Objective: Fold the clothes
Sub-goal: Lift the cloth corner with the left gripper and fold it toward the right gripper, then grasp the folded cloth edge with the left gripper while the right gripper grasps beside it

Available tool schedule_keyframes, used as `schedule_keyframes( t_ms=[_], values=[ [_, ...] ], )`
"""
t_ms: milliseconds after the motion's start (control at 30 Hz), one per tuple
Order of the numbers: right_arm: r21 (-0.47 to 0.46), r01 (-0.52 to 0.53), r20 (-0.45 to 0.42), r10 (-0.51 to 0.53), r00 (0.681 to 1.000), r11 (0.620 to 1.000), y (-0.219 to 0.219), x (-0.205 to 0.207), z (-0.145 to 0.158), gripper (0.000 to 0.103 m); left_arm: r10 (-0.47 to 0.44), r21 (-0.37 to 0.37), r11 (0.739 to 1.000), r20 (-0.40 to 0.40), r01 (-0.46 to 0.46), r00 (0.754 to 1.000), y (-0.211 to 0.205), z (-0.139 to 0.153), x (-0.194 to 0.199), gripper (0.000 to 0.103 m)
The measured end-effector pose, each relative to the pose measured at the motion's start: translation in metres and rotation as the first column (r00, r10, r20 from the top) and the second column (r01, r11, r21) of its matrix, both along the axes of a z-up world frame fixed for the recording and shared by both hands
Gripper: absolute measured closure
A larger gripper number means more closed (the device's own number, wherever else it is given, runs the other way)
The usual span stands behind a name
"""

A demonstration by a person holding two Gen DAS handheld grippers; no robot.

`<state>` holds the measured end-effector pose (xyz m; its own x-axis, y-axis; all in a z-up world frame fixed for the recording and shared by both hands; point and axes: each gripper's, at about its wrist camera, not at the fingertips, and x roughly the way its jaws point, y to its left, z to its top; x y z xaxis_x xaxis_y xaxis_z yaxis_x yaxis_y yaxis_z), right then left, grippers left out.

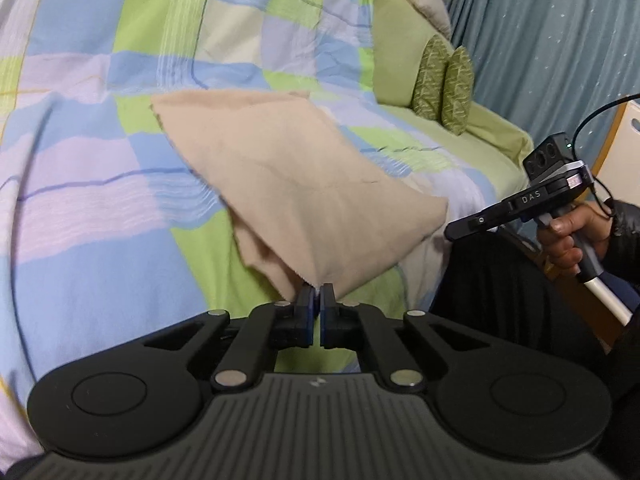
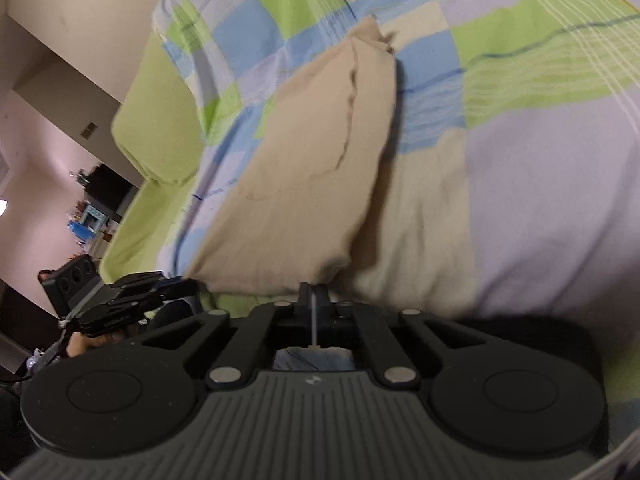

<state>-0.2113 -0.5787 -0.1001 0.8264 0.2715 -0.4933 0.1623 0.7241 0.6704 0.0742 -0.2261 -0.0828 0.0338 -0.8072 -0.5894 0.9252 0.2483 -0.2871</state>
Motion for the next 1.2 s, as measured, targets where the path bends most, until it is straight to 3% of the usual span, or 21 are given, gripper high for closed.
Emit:
schedule_keyframes(
  t_ms=[100, 167, 233, 500, 567, 600, 767, 933, 1033, 1100, 1133, 1200],
  values=[
    [0.004, 0.018, 0.007, -0.018, 1.0, 1.0, 0.0, -0.001, -0.001, 0.101, -0.006, -0.007, 1.0, 0.006, 0.006, 1.0, 0.0, 0.004, -0.001, 0.103],
    [0.0, 0.042, 0.039, -0.042, 0.998, 0.999, -0.003, -0.005, 0.003, 0.093, -0.008, -0.017, 1.0, -0.008, 0.008, 1.0, -0.001, 0.006, 0.001, 0.101],
    [0.009, 0.054, 0.061, -0.054, 0.997, 0.999, -0.007, -0.009, 0.004, 0.073, -0.005, -0.018, 1.0, -0.031, 0.005, 1.0, -0.004, 0.006, 0.006, 0.101],
    [0.074, 0.042, 0.135, -0.052, 0.989, 0.996, -0.022, 0.001, 0.005, 0.075, 0.006, -0.038, 0.999, -0.098, -0.009, 0.995, -0.023, 0.003, 0.015, 0.101],
    [0.093, 0.026, 0.142, -0.039, 0.989, 0.995, -0.022, 0.005, 0.005, 0.092, -0.002, -0.035, 0.999, -0.091, -0.001, 0.996, -0.025, 0.002, 0.015, 0.101],
    [0.103, 0.009, 0.131, -0.023, 0.991, 0.995, -0.021, 0.008, 0.004, 0.098, -0.006, -0.033, 0.999, -0.085, 0.004, 0.996, -0.026, 0.002, 0.014, 0.103],
    [0.127, -0.034, 0.089, 0.022, 0.996, 0.991, -0.016, 0.008, 0.002, 0.1, -0.023, -0.007, 1.0, -0.047, 0.022, 0.999, -0.017, 0.003, 0.006, 0.103],
    [0.097, 0.027, 0.027, -0.03, 0.999, 0.995, -0.019, 0.0, -0.006, 0.1, -0.023, 0.031, 0.999, -0.048, 0.025, 0.999, -0.017, -0.005, 0.007, 0.103],
    [0.042, 0.042, 0.012, -0.042, 0.999, 0.998, -0.014, 0.004, -0.004, 0.099, -0.036, 0.044, 0.998, -0.014, 0.036, 0.999, -0.016, 0.0, 0.004, 0.103],
    [0.001, 0.045, 0.005, -0.045, 0.999, 0.999, -0.012, 0.004, 0.0, 0.091, -0.059, 0.091, 0.994, 0.07, 0.053, 0.996, -0.015, 0.005, -0.003, 0.103],
    [-0.068, 0.05, -0.007, -0.05, 0.999, 0.996, -0.007, 0.003, 0.006, 0.086, -0.074, 0.114, 0.992, 0.111, 0.061, 0.991, -0.014, 0.006, -0.006, 0.103],
    [-0.138, 0.041, -0.014, -0.043, 0.999, 0.99, -0.002, 0.0, 0.013, 0.084, -0.145, 0.165, 0.981, 0.284, 0.1, 0.948, -0.013, 0.013, -0.026, 0.1]
  ],
)
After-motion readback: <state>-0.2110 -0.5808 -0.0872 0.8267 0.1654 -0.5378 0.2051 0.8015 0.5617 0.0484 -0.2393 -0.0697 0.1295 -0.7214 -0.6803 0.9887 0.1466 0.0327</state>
